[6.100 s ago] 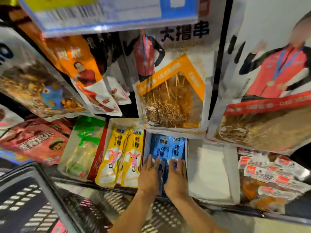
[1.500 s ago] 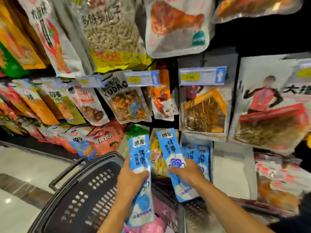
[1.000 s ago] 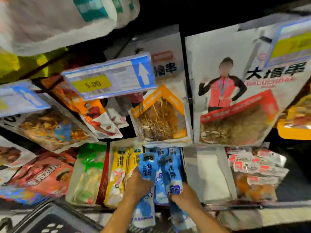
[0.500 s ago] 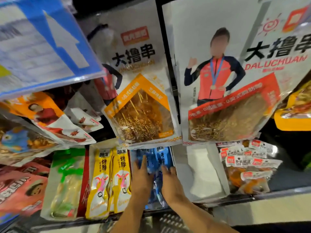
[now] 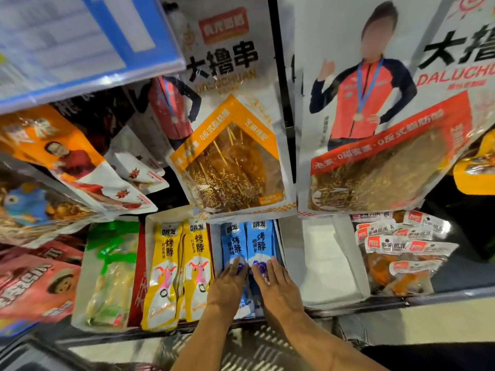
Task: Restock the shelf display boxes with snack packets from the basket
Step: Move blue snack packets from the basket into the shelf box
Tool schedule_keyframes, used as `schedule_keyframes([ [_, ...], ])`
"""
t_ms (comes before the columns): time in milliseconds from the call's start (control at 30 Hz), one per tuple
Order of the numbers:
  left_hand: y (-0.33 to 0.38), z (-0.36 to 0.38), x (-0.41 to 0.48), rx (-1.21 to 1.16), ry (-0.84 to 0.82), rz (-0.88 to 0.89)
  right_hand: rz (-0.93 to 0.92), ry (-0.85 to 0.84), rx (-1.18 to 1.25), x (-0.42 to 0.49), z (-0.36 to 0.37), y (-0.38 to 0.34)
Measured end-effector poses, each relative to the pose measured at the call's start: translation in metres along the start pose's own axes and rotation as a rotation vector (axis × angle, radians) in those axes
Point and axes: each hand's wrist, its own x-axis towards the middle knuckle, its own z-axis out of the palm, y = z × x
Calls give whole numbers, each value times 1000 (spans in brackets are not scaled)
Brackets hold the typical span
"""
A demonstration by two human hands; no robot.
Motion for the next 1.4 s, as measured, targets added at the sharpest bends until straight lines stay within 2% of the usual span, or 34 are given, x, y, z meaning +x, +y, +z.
schedule_keyframes([
  [33, 0, 1, 1, -3, 4, -5, -27, -37, -36, -1, 1, 3],
  [67, 0, 1, 2, -14, 7, -11, -52, 5, -115, -2, 3, 5],
  [100, 1, 0, 4, -26, 6, -15, -67, -52, -185, -2, 2, 8],
  [200, 1, 1, 6, -33, -2, -18, -6, -98, -285, 7, -13, 11],
  [433, 5, 2, 13, 14, -60, -36, 44, -173, -210, 19, -11, 7],
  [700, 5, -23, -8, 1, -79, -31, -7, -234, -414, 3, -43, -5],
  [800, -5, -40, -35, 56, -33, -114, -31, -129, -375, -6, -72, -15],
  [867, -14, -55, -61, 53, 57, -186, -37, -73, -345, -15, -92, -22],
  [1033, -44, -92, -158, -50, 406, -467, -86, 52, -185, -44, -136, -57],
  [1167, -72, -102, -259, -13, 634, -614, -266, 222, -69, -84, -158, -102],
  [1300, -94, -67, -348, -74, 567, -815, -476, 362, -4, -124, -154, -170],
  [1400, -99, -25, -388, -185, 463, -936, -654, 325, -32, -155, -133, -218],
])
